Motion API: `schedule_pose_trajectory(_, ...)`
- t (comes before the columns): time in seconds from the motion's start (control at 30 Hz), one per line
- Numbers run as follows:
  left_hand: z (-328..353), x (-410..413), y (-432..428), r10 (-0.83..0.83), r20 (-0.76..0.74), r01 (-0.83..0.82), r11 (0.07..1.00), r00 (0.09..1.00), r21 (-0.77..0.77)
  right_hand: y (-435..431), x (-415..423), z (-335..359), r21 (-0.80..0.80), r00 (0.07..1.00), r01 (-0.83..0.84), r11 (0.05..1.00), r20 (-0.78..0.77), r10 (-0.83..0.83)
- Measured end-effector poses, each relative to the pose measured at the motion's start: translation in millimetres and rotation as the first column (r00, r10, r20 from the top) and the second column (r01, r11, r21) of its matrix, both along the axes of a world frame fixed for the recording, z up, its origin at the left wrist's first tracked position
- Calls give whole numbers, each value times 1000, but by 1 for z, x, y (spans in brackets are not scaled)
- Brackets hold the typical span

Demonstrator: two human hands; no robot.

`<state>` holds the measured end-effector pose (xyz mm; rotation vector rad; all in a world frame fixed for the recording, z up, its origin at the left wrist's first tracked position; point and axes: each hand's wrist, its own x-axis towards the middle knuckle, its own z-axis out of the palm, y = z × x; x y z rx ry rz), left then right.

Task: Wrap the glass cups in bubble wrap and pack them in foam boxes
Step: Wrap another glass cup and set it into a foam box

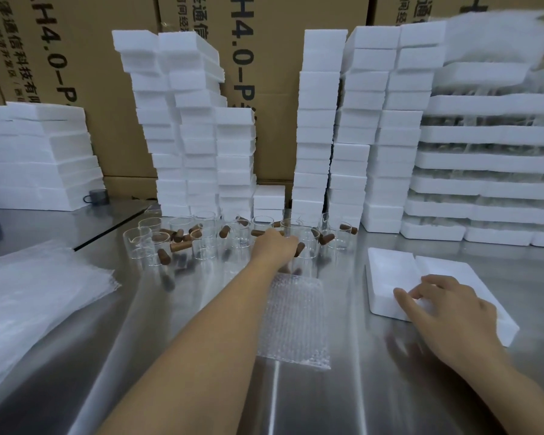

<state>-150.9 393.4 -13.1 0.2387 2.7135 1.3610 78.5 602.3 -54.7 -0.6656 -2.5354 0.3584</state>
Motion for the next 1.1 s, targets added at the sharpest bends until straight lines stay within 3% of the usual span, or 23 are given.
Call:
schedule_pose_trajectory(0.13, -5, -6, 5, -16, 99, 10, 998, 995, 68, 0, -1, 0, 9, 1000, 3, 1000, 0, -3)
schedule_pose_trajectory(0.47, 22, 23, -3, 20, 169, -70, 953, 985, 294, -3, 4, 1, 4, 1000, 8, 1000, 6, -8)
schedule_pose_trajectory(0.57, 29, 47, -12, -24, 217, -76, 894, 976, 441, -9, 7, 3, 104, 990, 4, 995, -143, 11)
schedule_pose_trajectory(0.7, 25, 93, -19, -80, 217, -78, 771, 973, 633, -44, 2, 19, 203, 905, -154, 967, -365, 221)
schedule_pose_trajectory(0.73, 21, 103, -19, -77, 204, -84, 731, 976, 677, -58, -2, 25, 159, 884, -226, 961, -381, 271)
schedule_pose_trajectory(0.8, 13, 120, -19, -69, 165, -80, 658, 984, 749, -81, -17, 37, -75, 854, -377, 923, -414, 315)
schedule_pose_trajectory(0.9, 2, 136, -21, -60, 65, -16, 605, 996, 796, -109, -37, 51, -468, 831, -528, 708, -456, 318)
schedule_pose_trajectory(0.97, 1, 140, -22, -48, -22, 46, 576, 999, 816, -122, -46, 50, -511, 795, -586, 629, -512, 325)
schedule_pose_trajectory(1.1, 9, 144, -27, -36, -162, 158, 504, 986, 849, -139, -45, 41, -445, 689, -715, 540, -583, 431)
